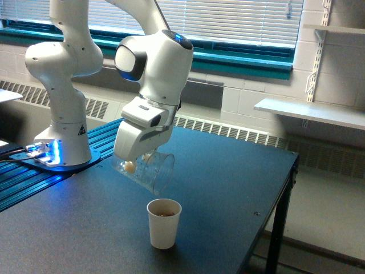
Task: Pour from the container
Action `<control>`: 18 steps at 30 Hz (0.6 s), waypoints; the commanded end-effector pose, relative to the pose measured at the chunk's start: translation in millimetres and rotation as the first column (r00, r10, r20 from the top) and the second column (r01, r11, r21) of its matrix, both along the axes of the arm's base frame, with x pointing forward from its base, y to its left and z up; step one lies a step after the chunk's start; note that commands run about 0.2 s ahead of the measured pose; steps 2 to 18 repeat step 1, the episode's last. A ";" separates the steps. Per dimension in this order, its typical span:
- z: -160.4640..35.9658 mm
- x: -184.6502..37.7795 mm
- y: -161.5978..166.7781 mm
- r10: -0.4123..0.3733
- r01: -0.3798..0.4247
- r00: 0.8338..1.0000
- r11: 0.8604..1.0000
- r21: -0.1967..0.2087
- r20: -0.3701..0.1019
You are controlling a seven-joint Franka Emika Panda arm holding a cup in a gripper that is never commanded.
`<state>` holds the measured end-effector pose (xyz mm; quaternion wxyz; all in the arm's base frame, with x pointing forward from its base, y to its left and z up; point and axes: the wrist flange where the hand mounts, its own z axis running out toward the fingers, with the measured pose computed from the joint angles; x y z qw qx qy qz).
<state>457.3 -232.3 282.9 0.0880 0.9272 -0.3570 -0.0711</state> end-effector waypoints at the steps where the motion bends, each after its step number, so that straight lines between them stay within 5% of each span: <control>1: 9.3 -2.7 -4.2 0.003 -0.003 0.999 1.000 -0.003 0.033; 18: 9.3 -2.7 -4.2 0.003 -0.003 0.999 1.000 -0.003 0.033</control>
